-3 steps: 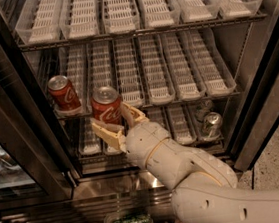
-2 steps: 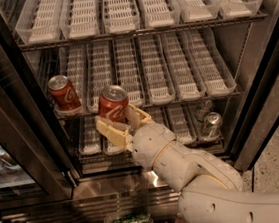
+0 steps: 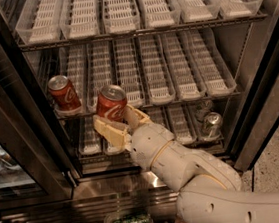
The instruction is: Pick coke can from middle shelf of fridge
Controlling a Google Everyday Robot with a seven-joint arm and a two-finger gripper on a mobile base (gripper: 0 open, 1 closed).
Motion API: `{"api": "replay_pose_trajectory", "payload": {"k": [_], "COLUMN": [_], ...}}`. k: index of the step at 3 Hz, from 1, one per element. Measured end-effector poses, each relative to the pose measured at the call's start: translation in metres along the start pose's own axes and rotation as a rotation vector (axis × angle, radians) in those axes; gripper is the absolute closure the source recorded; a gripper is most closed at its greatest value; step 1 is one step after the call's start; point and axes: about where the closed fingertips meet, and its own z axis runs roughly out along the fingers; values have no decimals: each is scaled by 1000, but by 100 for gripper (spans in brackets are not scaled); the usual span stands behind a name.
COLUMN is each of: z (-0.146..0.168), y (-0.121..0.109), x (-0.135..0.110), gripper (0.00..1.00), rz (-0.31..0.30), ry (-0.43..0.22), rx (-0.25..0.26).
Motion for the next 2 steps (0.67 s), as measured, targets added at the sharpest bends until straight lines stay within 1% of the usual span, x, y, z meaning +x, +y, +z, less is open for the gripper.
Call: {"api": "replay_pose_trajectory", "payload": {"k": [1, 2], "z": [-1, -11], "y": [-2, -15], "x": [0, 0], "gripper": [100, 100], "rz": [24, 21], "ry": [41, 139], "rx": [-13, -18]}}
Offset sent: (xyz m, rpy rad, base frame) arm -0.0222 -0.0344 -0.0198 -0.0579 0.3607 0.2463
